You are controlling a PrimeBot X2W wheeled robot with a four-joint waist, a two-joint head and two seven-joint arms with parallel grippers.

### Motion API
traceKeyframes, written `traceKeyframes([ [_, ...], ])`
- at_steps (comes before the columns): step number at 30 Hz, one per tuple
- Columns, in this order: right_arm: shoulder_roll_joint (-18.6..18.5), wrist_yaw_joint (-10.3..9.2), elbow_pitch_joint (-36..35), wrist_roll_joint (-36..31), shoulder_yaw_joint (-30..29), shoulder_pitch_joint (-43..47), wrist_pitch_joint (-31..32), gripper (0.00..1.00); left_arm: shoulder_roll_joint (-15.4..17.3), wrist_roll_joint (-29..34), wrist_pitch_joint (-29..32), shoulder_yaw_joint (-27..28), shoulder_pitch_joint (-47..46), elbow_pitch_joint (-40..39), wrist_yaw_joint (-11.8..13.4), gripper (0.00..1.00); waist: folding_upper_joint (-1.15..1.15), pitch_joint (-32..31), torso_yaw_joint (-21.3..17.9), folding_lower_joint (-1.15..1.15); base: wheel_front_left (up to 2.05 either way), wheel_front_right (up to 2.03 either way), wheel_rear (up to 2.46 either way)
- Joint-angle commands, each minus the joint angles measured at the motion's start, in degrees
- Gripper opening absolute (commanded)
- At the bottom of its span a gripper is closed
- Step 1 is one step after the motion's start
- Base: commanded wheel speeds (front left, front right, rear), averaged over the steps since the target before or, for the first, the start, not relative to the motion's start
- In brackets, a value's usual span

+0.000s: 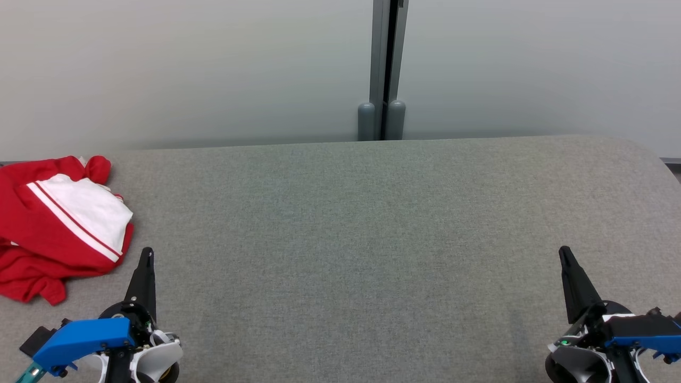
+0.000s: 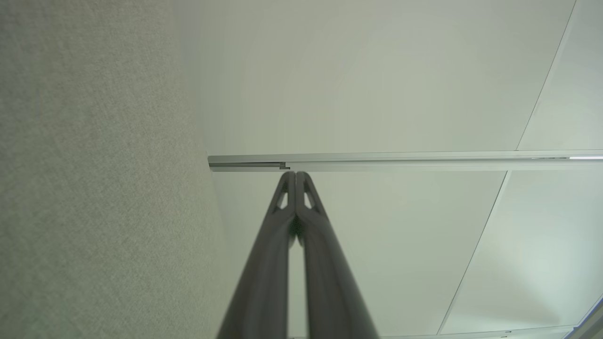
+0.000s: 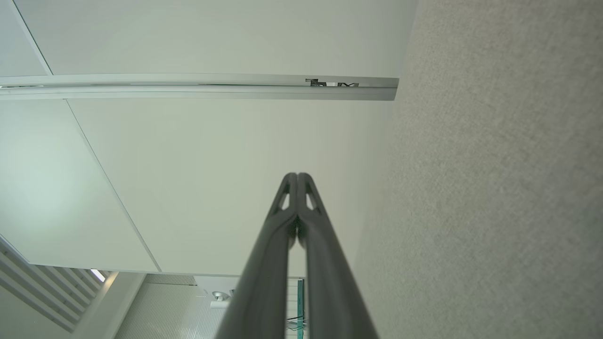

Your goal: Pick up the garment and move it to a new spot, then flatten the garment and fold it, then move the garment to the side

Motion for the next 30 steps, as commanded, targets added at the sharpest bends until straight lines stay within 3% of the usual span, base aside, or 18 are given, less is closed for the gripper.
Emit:
traceKeyframes([
  [1, -0.41, 0.02, -0.17, 0.16, -0.14, -0.81, 0.06, 0.00, -0.13, -0.17, 0.15, 0.02, -0.55, -0.26, -0.24, 0.00, 0.00, 0.00, 0.00, 0.00, 0.00, 0.00, 0.00],
  [5, -0.41, 0.02, -0.17, 0.16, -0.14, -0.81, 0.06, 0.00, -0.13, -0.17, 0.15, 0.02, -0.55, -0.26, -0.24, 0.00, 0.00, 0.00, 0.00, 0.00, 0.00, 0.00, 0.00],
  [6, 0.00, 0.00, 0.00, -0.01, 0.00, 0.00, -0.02, 1.00, 0.00, 0.00, -0.01, 0.00, 0.00, -0.01, 0.00, 1.00, 0.00, 0.00, 0.00, 0.00, 0.00, 0.00, 0.00],
  [18, 0.33, -0.08, 1.01, -3.11, 1.50, 1.63, -2.53, 1.00, -0.12, 3.12, -2.58, -0.28, 1.76, -0.01, 0.00, 1.00, 0.00, 0.08, 0.08, 0.00, 0.00, 0.00, 0.00],
  [30, 0.22, -0.06, -0.71, -14.04, 3.21, 1.99, -5.70, 1.00, -0.08, 15.95, -5.74, -0.24, 1.92, -1.48, 0.07, 1.00, 0.00, 0.14, 0.21, 0.00, 0.00, 0.00, 0.00],
])
